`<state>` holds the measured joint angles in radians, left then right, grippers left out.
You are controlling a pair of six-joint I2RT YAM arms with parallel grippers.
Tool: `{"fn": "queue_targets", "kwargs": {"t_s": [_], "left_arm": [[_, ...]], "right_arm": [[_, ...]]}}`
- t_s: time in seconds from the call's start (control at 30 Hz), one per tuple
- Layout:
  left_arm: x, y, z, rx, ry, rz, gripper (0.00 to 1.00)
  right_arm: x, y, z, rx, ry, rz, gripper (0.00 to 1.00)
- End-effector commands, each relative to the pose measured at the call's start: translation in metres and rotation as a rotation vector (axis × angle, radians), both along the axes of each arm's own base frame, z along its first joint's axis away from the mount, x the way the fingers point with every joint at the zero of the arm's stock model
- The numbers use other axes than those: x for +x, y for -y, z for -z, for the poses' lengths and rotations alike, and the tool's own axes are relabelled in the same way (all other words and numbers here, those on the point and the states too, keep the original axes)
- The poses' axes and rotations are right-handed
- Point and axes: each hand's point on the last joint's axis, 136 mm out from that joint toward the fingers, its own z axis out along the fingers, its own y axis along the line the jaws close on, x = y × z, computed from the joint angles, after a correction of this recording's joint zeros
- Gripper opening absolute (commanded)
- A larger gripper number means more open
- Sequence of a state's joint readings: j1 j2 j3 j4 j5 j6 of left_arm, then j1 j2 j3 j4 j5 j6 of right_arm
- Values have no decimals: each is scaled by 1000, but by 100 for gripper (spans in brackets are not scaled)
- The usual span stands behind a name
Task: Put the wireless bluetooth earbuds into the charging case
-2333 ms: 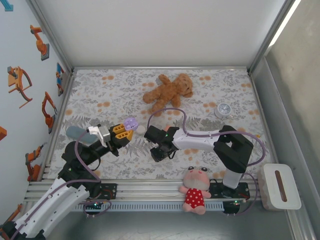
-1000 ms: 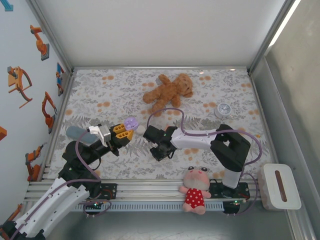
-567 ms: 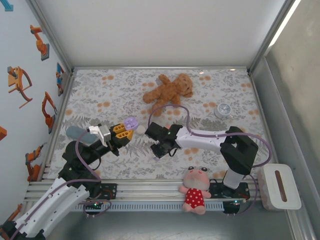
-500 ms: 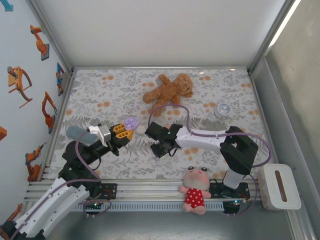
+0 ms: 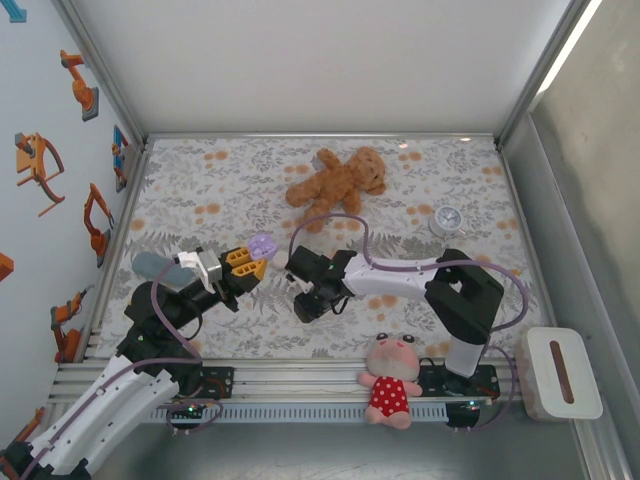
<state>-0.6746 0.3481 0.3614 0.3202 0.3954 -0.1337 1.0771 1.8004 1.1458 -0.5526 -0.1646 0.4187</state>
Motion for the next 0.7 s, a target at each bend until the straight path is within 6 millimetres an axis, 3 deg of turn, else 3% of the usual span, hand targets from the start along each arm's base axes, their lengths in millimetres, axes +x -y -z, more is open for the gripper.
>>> {"fn": "queue_targets", "kwargs": {"t_s": [0.0,0.67], "left_arm": [[-2,-2,-6,-17,13,-2,4],[0,-2,-5,-10,11,-9,4]], "right_arm": [[-3,-9,1,13,-12,-46,40],[-7,-7,19,-31,-47,-73,27]]}}
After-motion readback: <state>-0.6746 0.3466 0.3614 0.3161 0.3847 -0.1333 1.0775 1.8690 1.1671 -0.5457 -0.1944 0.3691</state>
